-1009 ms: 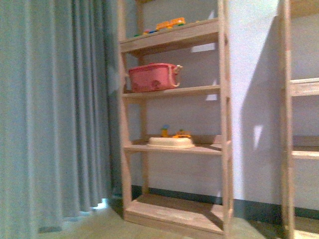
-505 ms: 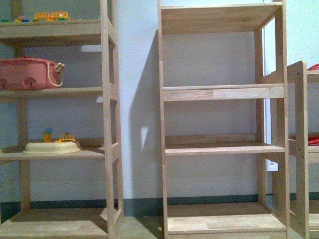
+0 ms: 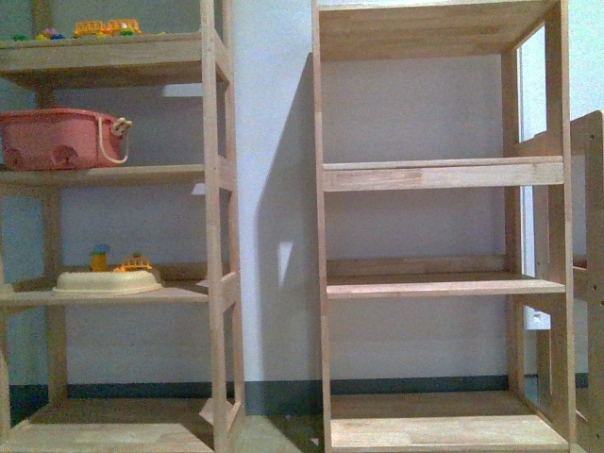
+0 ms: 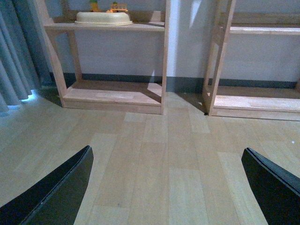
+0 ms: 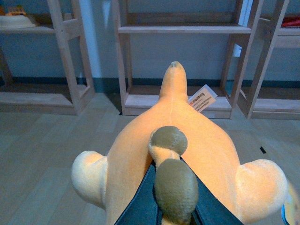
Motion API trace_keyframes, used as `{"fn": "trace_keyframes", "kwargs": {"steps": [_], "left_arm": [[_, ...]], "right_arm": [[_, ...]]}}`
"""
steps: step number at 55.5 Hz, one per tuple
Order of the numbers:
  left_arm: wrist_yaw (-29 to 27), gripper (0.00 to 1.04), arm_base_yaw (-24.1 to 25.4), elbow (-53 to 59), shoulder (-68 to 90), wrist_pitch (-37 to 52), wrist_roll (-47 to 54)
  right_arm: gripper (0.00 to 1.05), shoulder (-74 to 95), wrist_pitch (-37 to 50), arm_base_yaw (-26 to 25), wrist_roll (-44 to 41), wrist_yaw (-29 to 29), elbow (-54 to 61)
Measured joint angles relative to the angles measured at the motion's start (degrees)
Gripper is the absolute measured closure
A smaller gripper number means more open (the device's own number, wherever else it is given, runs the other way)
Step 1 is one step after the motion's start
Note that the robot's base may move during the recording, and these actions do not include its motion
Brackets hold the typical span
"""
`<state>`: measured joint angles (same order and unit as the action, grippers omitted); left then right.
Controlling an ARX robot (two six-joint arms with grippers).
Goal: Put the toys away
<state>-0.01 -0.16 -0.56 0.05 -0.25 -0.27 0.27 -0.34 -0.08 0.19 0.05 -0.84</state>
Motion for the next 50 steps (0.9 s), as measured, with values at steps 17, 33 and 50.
{"fn": "trace_keyframes", "kwargs": {"steps": [17,33,50], "left_arm": [[0.0,0.06,0.0,0.0,0.0,0.0,0.0],[0.0,0.06,0.0,0.0,0.0,0.0,0.0],[0.0,0.06,0.0,0.0,0.0,0.0,0.0]], "right_arm": [[0.99,0.0,0.0,0.0,0.0,-0.2,0.0],[0.99,0.0,0.0,0.0,0.0,-0.2,0.0],[0.99,0.0,0.0,0.0,0.0,-0.2,0.0]]}}
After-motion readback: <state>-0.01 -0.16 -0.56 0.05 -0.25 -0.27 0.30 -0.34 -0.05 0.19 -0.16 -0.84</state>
